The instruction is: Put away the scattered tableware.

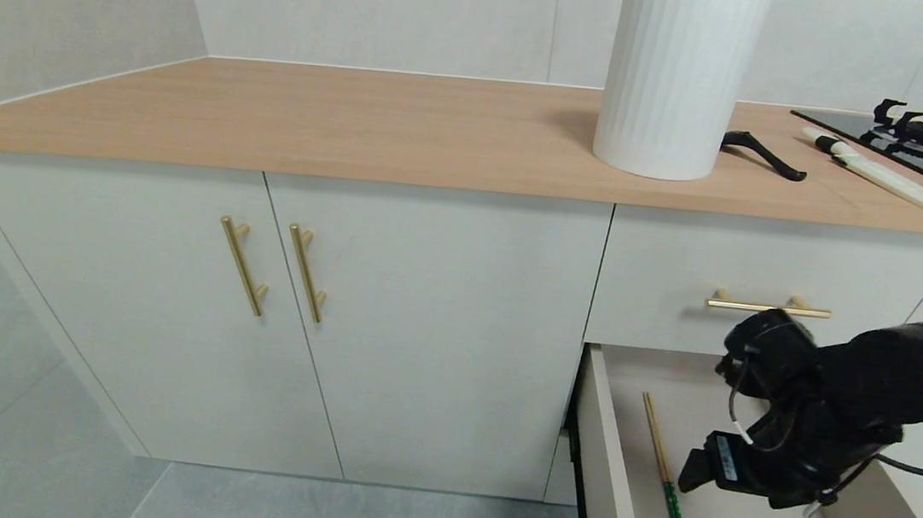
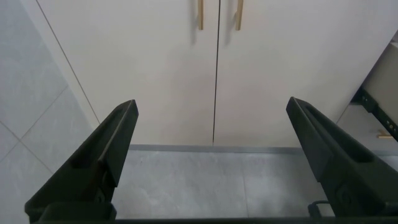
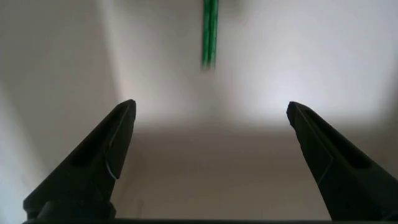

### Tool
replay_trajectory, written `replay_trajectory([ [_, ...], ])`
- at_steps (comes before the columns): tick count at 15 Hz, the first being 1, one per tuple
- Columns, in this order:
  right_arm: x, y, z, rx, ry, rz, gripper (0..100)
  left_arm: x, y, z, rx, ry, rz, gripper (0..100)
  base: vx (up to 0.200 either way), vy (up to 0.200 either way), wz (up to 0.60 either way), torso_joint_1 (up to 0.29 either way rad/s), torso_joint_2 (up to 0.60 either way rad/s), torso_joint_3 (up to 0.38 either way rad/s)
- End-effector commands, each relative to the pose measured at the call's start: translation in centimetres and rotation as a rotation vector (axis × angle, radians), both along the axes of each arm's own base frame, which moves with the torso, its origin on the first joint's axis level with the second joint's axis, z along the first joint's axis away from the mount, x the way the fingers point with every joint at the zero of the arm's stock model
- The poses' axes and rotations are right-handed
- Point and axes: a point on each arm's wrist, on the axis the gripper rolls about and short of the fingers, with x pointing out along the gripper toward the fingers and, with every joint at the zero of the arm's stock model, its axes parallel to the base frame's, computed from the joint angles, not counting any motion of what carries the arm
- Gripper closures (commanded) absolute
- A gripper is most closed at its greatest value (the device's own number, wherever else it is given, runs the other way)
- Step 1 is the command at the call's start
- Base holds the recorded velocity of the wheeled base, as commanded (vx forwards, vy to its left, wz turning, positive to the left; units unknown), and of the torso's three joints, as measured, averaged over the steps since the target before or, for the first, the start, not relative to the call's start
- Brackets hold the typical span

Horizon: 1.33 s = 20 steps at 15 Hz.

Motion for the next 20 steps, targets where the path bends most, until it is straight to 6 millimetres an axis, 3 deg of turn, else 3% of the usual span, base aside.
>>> replay_trajectory([
  [1,-3.1,-1.1,8.3,0.088,-0.175,-0.024,0,0.0,0.0,0.0,0.000,0.000,0.001,0,0.000,0.000,0.00,0.000,0.00,0.000],
  [4,-5.0,-2.8,11.2,0.101,-0.278,-0.045,0,0.0,0.0,0.0,0.000,0.000,0.001,0,0.000,0.000,0.00,0.000,0.00,0.000],
  [7,-6.2,-3.6,12.3,0.088,-0.330,-0.003,0,0.0,0.0,0.0,0.000,0.000,0.001,0,0.000,0.000,0.00,0.000,0.00,0.000],
  [16,-7.5,-3.9,13.2,0.095,-0.371,0.003,0,0.0,0.0,0.0,0.000,0.000,0.001,0,0.000,0.000,0.00,0.000,0.00,0.000],
  [20,-7.4,-3.8,13.0,0.089,-0.365,0.004,0,0.0,0.0,0.0,0.000,0.000,0.001,0,0.000,0.000,0.00,0.063,-0.21,-0.253],
])
